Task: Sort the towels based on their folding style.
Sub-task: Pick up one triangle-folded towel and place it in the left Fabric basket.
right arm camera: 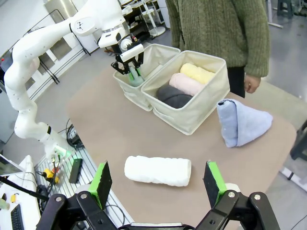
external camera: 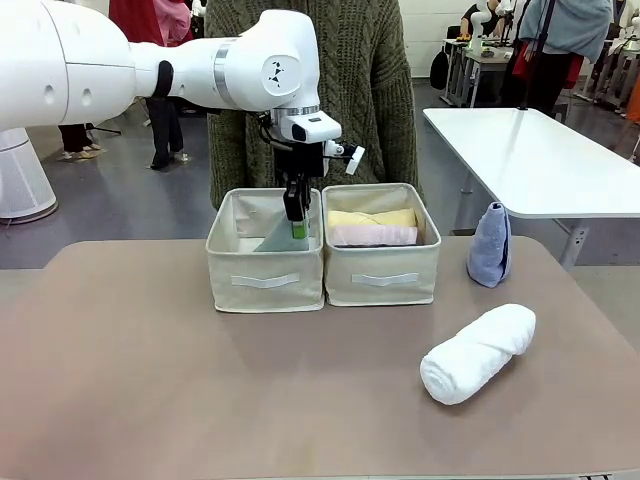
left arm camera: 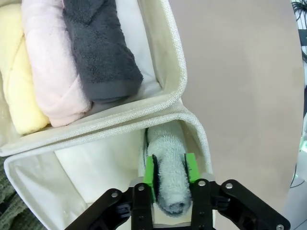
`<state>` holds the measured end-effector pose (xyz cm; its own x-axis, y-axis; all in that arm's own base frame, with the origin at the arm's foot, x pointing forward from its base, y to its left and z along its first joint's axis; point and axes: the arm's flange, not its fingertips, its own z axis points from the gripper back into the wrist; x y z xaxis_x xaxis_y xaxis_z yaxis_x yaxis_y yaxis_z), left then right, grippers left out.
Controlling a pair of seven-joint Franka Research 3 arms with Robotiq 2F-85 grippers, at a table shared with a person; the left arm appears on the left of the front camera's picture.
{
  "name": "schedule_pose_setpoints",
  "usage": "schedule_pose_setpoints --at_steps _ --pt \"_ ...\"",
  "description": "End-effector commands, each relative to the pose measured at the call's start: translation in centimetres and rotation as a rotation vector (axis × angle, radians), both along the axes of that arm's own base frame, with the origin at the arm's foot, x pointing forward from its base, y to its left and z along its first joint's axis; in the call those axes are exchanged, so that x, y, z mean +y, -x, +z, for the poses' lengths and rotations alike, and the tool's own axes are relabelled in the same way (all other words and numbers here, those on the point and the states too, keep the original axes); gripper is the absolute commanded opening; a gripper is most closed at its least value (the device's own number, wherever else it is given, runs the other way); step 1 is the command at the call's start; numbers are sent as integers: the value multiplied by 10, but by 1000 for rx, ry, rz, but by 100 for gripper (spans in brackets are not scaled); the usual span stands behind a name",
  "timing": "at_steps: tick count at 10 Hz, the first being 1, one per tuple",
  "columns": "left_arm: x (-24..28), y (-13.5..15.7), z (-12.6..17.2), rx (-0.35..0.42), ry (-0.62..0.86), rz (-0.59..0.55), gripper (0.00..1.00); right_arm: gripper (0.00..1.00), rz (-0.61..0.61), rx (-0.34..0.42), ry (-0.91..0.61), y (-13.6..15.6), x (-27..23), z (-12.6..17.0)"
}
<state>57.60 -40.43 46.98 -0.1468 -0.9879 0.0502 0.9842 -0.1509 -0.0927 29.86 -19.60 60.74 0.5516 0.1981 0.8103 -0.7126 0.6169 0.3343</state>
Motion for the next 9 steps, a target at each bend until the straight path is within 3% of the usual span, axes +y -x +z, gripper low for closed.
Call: schedule_pose_setpoints --at_steps 1,9 --pt "0 -1 2 -3 -20 -33 100 100 7 -12 -6 -1 1 -2" --pt "3 1 11 -20 15 -66 100 100 7 -12 -6 -1 1 -2"
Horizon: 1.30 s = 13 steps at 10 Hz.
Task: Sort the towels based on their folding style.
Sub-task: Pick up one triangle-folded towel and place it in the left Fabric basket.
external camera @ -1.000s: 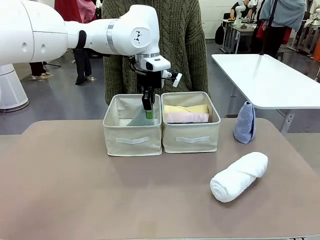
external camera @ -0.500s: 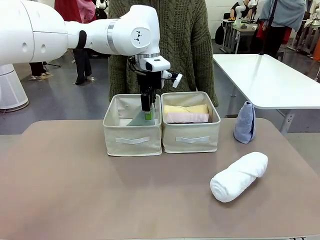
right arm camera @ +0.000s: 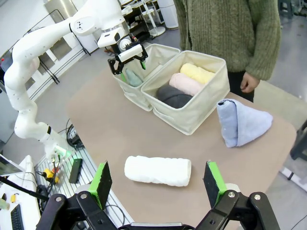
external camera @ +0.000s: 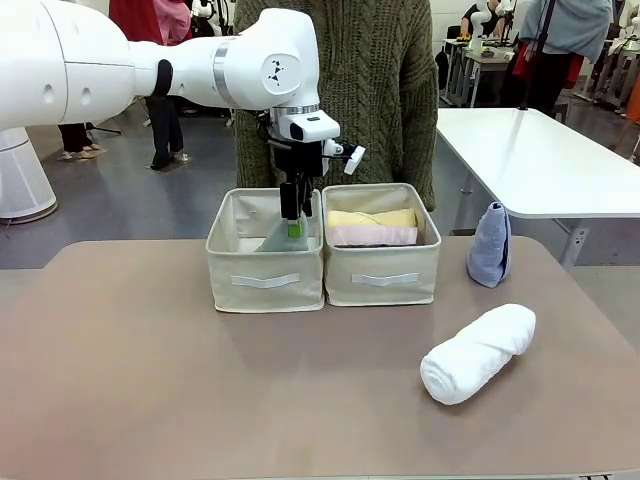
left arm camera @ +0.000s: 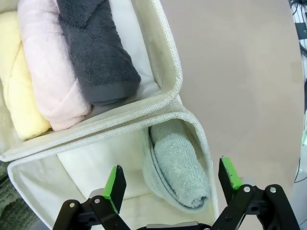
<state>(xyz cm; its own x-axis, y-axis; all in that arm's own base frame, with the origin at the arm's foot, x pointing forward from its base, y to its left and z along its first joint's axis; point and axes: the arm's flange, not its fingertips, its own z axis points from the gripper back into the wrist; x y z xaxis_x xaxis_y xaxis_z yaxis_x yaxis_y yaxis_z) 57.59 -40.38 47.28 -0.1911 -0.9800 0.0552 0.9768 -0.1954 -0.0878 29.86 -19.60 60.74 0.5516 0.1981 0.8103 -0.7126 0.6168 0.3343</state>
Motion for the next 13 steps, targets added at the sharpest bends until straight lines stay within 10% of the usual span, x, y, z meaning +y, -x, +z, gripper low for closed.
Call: schedule_pose_setpoints --at_steps 1,5,8,13 --pt "5 1 14 -22 25 -27 100 100 7 -12 -6 -1 1 -2" --pt "88 67 100 24 224 -159 100 100 7 -12 -6 -1 1 -2" --pt "229 136 167 -173 533 -20 100 100 7 -12 -6 -1 1 -2" --pt "372 145 139 -185 597 184 100 100 7 -12 -6 -1 1 -2"
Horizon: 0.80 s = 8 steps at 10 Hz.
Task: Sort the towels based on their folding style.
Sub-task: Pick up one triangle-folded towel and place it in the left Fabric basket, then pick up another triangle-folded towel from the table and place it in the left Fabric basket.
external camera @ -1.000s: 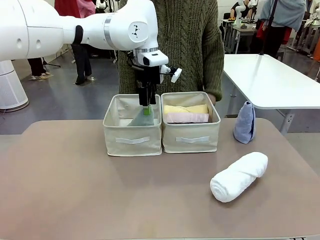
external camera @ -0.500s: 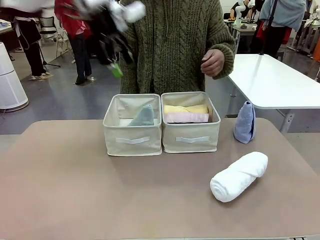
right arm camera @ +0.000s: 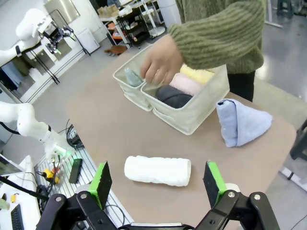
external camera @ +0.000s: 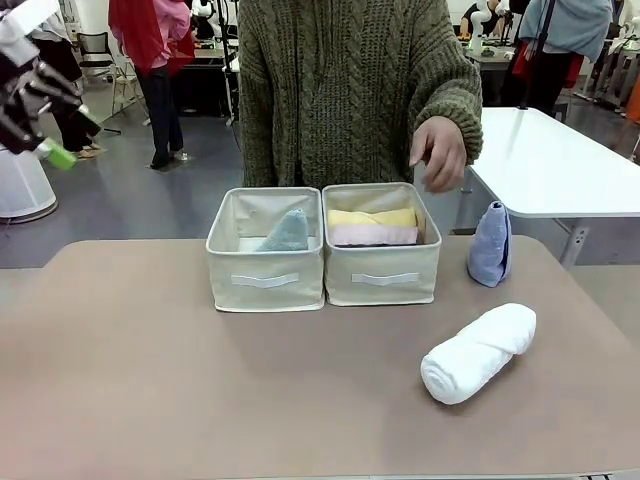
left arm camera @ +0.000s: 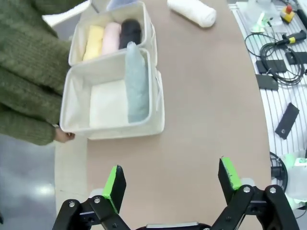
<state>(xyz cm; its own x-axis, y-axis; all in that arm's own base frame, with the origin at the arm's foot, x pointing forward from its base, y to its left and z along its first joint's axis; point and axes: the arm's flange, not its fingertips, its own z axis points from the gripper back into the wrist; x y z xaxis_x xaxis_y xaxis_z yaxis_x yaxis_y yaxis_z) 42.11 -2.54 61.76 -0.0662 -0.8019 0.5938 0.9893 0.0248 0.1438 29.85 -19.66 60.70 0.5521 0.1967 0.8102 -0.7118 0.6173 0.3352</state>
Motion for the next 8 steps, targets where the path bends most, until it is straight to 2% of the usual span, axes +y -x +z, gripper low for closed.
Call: schedule_pose_setpoints --at_steps 1,2,7,8 --pt "0 -13 -11 12 -48 3 100 100 8 -13 -5 -1 1 -1" --pt "0 0 0 0 0 0 100 100 8 -13 -5 -1 1 -1" --pt "3 -1 -2 4 -12 0 100 100 8 -13 -5 -1 1 -1" --pt "23 -12 12 121 224 -95 100 100 8 -13 -5 -1 1 -1"
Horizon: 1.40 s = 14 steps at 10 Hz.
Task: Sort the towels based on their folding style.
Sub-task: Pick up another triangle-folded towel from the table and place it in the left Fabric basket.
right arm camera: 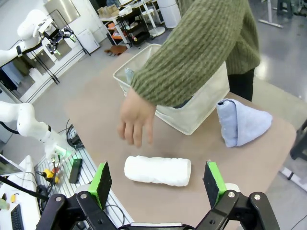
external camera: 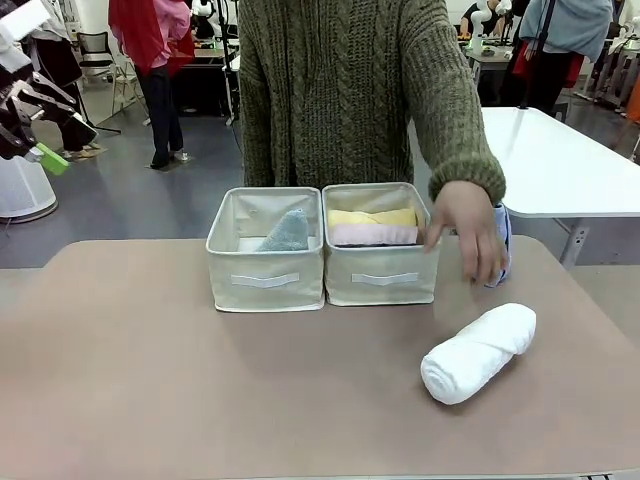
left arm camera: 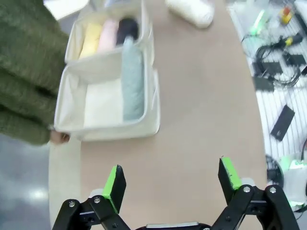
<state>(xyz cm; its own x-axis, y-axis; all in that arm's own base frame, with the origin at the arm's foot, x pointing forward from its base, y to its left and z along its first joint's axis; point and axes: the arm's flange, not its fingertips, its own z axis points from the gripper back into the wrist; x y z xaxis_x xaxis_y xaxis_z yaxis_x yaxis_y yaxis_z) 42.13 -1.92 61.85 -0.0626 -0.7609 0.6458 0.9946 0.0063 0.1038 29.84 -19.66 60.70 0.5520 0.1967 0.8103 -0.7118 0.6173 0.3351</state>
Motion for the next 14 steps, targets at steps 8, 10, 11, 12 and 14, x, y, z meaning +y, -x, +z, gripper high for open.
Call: schedule_pose_setpoints --at_steps 8,10,11,12,14 --pt "252 -23 -52 86 567 209 100 100 8 -13 -5 -1 1 -1" --pt "279 -8 -63 46 544 312 100 100 8 -13 -5 -1 1 -1" --pt "290 -3 -63 44 568 322 100 100 8 -13 -5 -1 1 -1" --pt "294 -1 -63 40 584 332 100 100 8 -13 -5 -1 1 -1" --pt "304 -6 -64 73 546 328 100 100 0 0 0 0 0 0"
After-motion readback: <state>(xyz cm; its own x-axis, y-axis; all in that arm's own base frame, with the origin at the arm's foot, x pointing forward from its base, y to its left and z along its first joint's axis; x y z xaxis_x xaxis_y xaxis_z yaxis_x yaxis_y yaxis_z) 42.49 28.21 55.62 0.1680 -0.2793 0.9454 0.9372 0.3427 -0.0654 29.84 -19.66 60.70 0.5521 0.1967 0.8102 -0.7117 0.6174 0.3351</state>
